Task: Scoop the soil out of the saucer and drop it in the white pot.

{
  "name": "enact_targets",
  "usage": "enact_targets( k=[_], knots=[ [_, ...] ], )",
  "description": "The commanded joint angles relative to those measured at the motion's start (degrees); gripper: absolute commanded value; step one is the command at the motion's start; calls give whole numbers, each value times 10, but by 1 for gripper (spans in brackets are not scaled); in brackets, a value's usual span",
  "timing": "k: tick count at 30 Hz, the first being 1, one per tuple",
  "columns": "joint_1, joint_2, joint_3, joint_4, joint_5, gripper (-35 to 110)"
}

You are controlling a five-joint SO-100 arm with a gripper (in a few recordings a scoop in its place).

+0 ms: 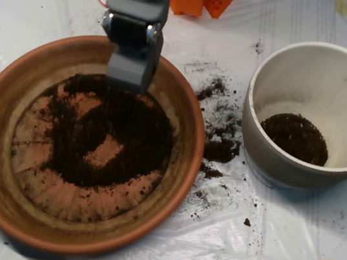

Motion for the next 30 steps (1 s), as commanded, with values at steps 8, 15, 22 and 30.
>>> enact_targets(
  k=[8,15,22,30],
  knots=[
    [-142,152,-89,62,-43,-1],
    [-260,125,-171,107,-63,-1],
    [-361,45,-301,172,-66,-1],
    [-409,-60,-381,204,-87,-1]
  ],
)
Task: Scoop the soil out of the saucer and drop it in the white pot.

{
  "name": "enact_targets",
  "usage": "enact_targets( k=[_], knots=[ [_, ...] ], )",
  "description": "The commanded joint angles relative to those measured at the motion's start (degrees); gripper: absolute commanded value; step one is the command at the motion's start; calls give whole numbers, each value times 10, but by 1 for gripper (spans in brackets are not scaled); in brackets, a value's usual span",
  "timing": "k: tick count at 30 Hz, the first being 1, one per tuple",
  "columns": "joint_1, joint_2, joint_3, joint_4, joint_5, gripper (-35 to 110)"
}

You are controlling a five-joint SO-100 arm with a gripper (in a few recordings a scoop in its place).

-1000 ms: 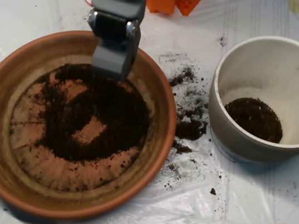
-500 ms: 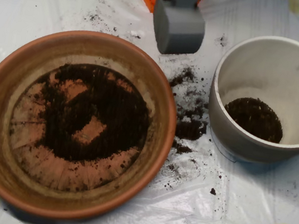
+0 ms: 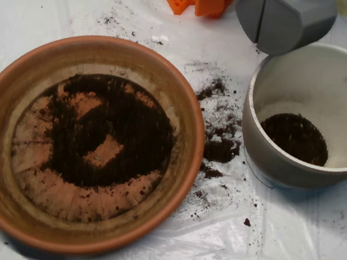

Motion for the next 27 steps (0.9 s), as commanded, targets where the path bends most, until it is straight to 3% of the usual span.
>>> enact_targets(
  k=[1,9,27],
  knots=[
    [-25,-17,-67,15,-14,-1],
    [-76,-49,-80,43,-57,-1],
    [-47,-134,-214,62,36,-1]
  ],
)
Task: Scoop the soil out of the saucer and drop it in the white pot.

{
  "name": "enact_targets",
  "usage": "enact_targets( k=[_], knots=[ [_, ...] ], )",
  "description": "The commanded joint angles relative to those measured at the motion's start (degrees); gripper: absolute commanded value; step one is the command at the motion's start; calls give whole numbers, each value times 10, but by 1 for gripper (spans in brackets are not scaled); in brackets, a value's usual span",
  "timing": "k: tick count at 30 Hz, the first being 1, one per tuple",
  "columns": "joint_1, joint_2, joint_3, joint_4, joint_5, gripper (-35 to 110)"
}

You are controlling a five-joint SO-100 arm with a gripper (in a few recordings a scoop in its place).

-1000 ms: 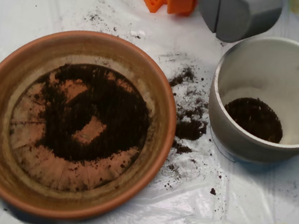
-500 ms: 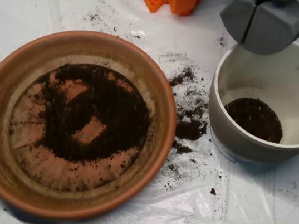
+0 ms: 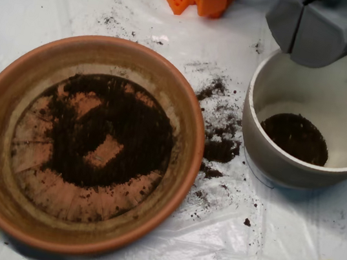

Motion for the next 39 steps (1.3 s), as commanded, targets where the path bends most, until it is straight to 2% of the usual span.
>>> enact_targets(
  k=[1,7,11,14,28,34,39],
  knots=[
    [1,-6,-51,10,-2,-1],
    [-17,-20,-55,22,-6,3],
    [-22,-21,-55,25,-7,32],
    [-19,-21,-54,27,-9,42],
    [-4,-18,-81,40,8,40],
    [42,-1,-121,45,53,40],
    [120,13,-135,45,92,40]
  ],
)
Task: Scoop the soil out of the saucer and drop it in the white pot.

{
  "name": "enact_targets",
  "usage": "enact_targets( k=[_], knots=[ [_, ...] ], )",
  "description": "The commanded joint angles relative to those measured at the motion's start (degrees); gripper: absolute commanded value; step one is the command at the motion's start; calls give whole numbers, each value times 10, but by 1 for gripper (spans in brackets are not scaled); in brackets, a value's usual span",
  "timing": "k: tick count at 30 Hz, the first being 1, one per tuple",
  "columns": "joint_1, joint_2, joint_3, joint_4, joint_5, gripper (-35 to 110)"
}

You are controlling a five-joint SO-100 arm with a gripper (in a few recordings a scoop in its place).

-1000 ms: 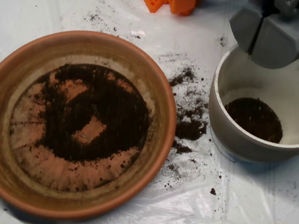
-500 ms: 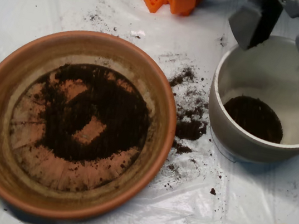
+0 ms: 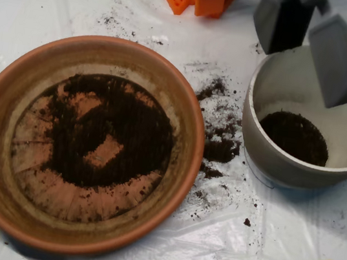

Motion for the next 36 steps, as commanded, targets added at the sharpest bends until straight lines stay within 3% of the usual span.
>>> enact_targets(
  k=[1,10,24,36],
  knots=[
    [60,50,-40,5,18,40],
    [214,90,100,-48,4,40],
    [342,142,536,-282,-100,39],
    [374,-4,570,-354,-216,38]
  ],
)
